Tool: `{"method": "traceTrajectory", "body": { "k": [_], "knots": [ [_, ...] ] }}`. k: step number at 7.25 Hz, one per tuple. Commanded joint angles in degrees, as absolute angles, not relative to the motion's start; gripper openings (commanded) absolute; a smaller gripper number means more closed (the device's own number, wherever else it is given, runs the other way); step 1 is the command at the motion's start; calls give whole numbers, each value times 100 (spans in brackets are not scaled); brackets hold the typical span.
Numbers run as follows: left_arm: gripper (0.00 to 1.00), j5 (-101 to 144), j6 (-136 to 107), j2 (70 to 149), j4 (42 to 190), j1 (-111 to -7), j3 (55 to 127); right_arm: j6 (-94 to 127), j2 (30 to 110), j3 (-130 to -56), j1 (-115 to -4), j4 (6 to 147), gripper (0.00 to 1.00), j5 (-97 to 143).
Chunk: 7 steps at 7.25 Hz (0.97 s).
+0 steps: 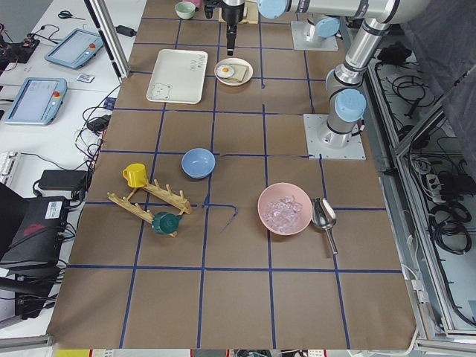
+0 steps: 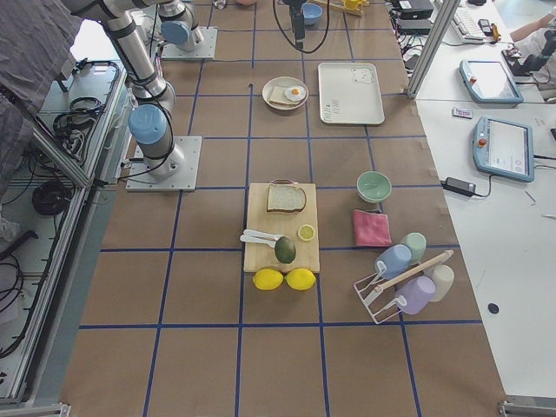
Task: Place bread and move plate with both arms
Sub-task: 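Move the right gripper toward the wooden cutting board with the bread slice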
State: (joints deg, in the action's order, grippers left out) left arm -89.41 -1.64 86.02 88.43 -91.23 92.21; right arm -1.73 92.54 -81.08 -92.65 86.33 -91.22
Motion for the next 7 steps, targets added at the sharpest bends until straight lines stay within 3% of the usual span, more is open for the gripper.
{"method": "traceTrajectory", "body": {
  "k": [1, 7],
  "knots": [
    [100, -8930, -176, 8587, 8842, -9132, 9220, -202, 8950, -7954, -9290, 8657, 100, -9141],
    [100, -8956, -167, 8499, 8885, -9158, 9220, -316, 8570, -8095, -8616, 8639, 100, -9429]
  ]
}}
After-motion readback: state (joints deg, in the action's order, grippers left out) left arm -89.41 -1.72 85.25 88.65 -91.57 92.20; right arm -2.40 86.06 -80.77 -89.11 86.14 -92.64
